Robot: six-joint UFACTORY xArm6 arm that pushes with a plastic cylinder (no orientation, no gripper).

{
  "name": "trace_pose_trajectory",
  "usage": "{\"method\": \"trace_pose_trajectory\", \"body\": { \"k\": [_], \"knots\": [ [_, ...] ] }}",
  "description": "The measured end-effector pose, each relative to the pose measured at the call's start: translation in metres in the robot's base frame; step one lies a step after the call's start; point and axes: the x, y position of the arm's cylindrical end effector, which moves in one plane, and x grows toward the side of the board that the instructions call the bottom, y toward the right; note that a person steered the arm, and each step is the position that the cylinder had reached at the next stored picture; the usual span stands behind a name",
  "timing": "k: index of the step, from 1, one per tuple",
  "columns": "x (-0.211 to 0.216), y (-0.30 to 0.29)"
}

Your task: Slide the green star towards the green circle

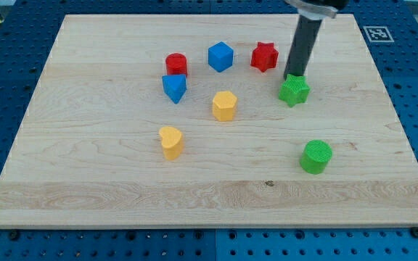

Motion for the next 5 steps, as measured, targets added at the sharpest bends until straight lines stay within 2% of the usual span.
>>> {"method": "trace_pose_trajectory", "body": {
  "k": [1, 3, 5],
  "knots": [
    [0.015, -0.019],
    [0.050, -0.020],
    [0.010, -0.029]
  ]
}}
